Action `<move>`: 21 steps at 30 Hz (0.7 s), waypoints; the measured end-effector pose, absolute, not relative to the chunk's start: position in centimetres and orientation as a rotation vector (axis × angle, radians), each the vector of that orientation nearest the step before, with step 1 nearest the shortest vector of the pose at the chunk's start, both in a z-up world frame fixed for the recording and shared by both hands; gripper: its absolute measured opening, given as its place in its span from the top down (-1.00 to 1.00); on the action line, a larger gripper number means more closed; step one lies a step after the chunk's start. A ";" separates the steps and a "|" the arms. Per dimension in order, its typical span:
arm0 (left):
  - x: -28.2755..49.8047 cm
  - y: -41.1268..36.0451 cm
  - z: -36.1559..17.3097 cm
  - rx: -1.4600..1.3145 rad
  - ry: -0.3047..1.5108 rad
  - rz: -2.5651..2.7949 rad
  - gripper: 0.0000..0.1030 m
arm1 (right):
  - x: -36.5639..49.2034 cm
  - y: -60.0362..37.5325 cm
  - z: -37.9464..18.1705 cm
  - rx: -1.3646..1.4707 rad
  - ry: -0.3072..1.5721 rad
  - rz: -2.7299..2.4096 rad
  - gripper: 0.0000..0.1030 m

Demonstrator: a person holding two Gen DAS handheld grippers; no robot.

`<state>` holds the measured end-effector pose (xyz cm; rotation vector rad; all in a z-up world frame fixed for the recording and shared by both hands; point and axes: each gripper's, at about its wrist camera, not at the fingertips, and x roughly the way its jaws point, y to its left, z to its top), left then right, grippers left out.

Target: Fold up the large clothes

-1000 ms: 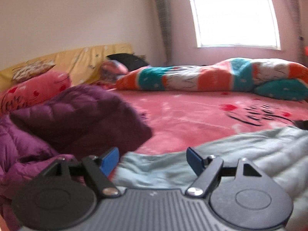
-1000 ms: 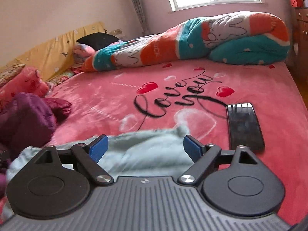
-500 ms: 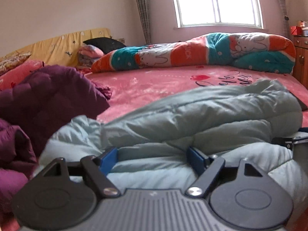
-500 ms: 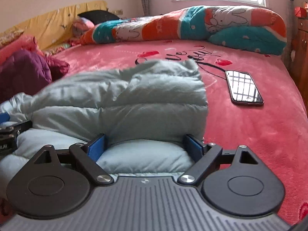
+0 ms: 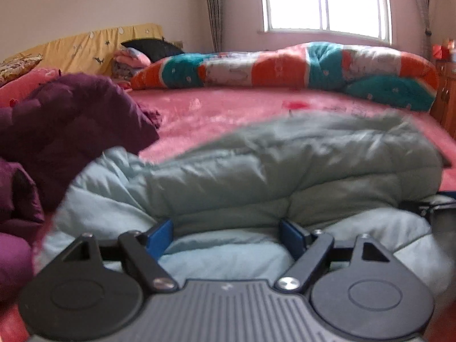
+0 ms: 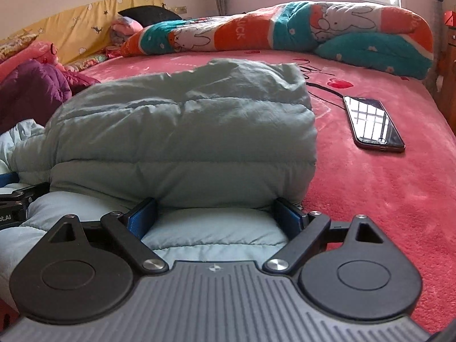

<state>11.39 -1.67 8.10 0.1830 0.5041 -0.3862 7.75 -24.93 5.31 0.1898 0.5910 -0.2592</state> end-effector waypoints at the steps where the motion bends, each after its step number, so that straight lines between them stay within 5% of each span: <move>1: 10.8 -1.2 8.8 0.169 0.487 -0.393 -0.57 | 7.4 -25.1 5.6 0.192 0.582 -0.254 -1.00; 10: 11.4 6.7 12.3 -0.012 0.591 -0.276 -0.59 | 3.3 -29.7 9.4 0.365 0.519 -0.241 -1.00; 21: 17.1 11.9 8.4 -0.197 0.821 -0.327 -0.59 | 4.0 -38.7 5.1 0.807 0.566 -0.031 -1.00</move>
